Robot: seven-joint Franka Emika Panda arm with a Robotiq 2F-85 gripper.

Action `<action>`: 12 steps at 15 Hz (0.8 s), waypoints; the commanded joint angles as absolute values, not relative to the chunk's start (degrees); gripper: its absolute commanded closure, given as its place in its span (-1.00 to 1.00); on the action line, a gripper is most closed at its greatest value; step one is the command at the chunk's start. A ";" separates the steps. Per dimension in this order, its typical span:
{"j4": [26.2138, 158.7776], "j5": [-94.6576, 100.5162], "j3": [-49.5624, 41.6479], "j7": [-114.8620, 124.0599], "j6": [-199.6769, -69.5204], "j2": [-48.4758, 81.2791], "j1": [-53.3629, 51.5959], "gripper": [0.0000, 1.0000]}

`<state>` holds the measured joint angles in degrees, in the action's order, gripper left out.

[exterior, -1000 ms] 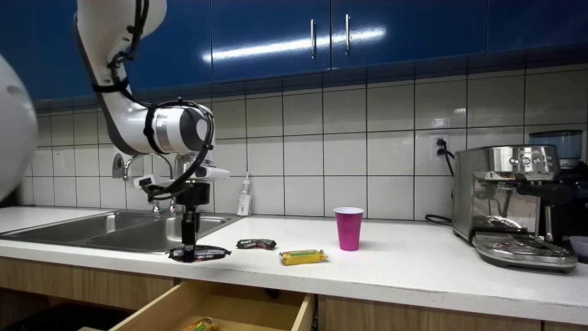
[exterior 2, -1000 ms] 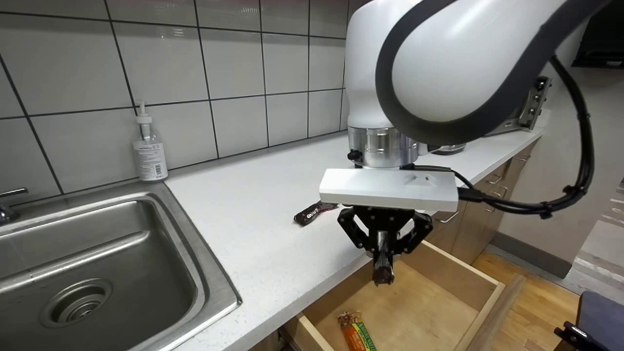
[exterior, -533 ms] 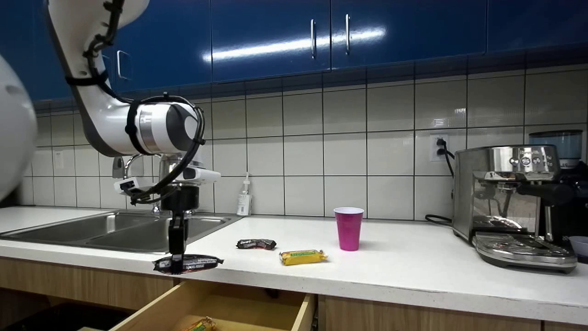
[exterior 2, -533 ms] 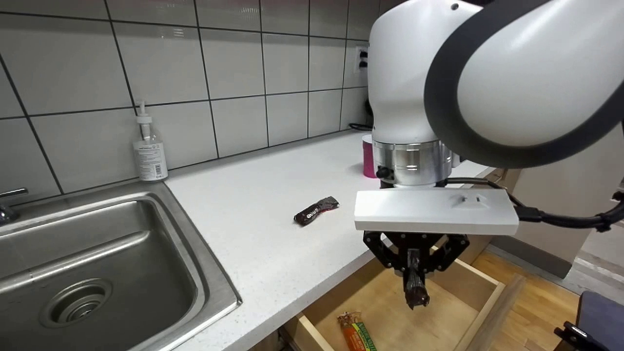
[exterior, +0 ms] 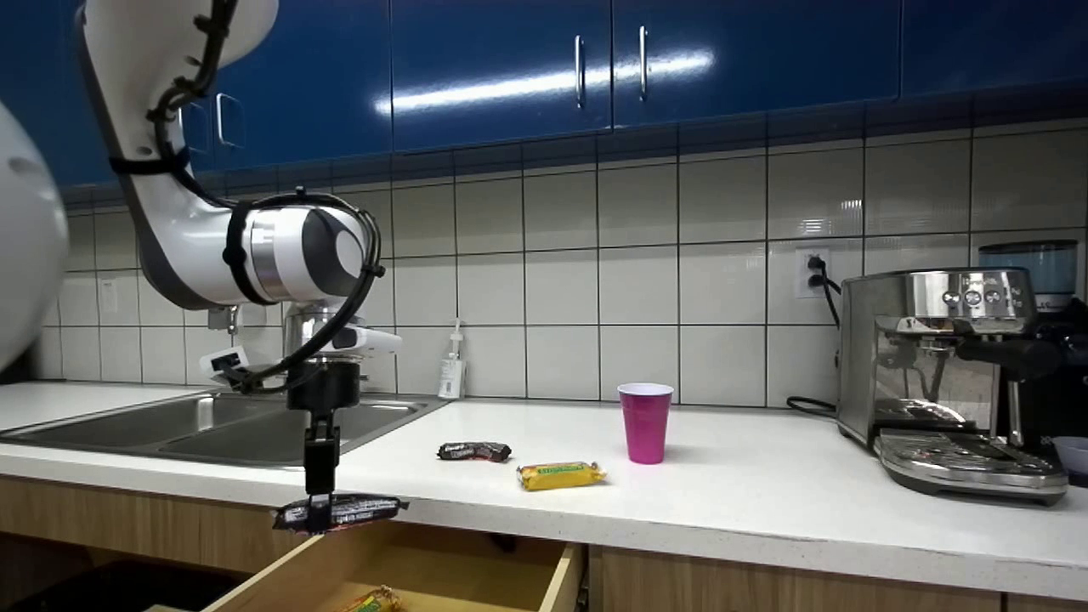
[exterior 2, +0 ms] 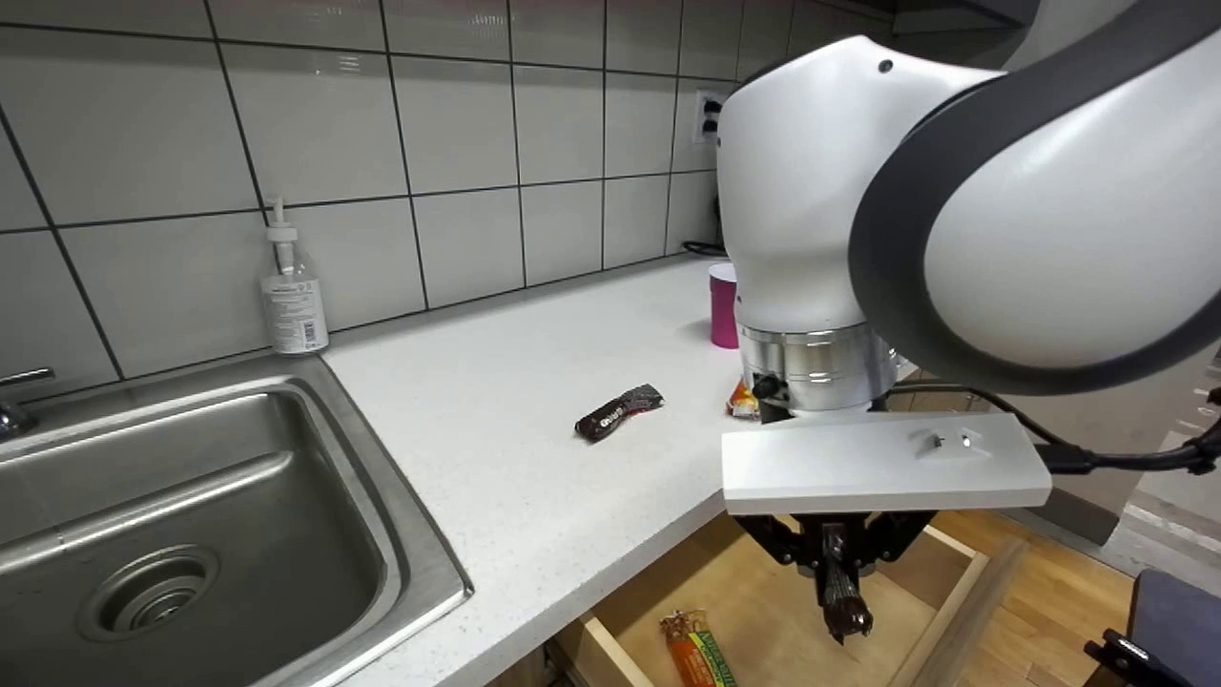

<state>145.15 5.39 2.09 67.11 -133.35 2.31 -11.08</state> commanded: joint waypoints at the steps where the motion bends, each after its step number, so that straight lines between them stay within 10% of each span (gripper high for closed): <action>1: 142.12 8.04 3.89 64.56 -131.02 5.29 -10.07 0.91; 12: 136.79 10.31 3.55 60.61 -133.52 14.88 -11.33 0.91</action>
